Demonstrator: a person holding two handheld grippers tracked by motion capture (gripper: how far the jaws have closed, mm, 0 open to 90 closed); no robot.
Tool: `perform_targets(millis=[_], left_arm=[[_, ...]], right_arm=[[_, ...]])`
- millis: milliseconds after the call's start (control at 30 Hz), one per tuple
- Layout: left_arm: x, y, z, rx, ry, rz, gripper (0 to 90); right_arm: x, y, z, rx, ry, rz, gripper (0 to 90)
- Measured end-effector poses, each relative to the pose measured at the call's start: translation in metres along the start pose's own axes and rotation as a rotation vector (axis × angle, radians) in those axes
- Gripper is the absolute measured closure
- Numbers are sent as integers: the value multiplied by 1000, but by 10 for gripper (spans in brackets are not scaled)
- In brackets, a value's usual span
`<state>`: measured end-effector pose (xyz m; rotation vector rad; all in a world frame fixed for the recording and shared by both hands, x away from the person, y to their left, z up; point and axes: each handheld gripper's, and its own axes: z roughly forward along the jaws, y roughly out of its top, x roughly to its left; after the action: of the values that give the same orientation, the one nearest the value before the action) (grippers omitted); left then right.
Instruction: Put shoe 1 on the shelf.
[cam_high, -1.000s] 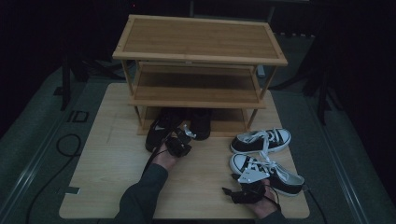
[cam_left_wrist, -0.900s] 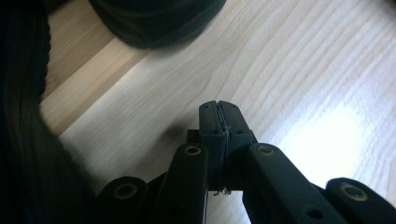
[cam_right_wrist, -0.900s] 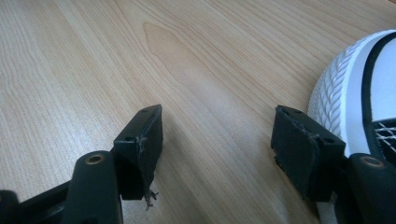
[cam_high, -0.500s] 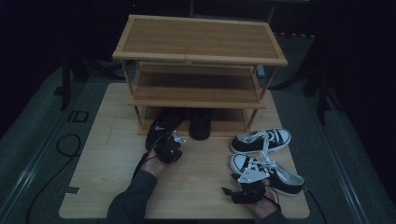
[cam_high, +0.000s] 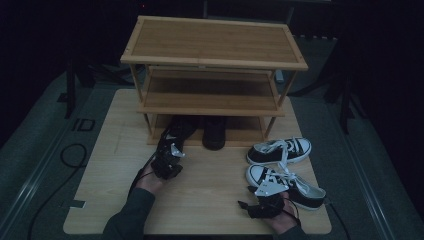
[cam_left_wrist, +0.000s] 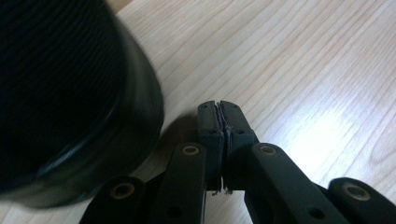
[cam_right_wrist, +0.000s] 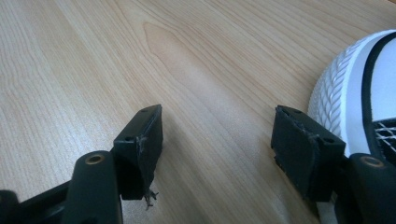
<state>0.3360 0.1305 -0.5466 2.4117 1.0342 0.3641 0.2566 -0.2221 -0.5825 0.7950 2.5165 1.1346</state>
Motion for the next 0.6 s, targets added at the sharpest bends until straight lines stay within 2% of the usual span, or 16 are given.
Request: perform_targets(millis=[133,600], left_arm=[[5,-9,-5,11,9,-8,881],[26,-30,-15,25,66,-83,882]], right_arm=[[0,0,0,0,0,0,338],[0,0,0,0,0,-1,338]])
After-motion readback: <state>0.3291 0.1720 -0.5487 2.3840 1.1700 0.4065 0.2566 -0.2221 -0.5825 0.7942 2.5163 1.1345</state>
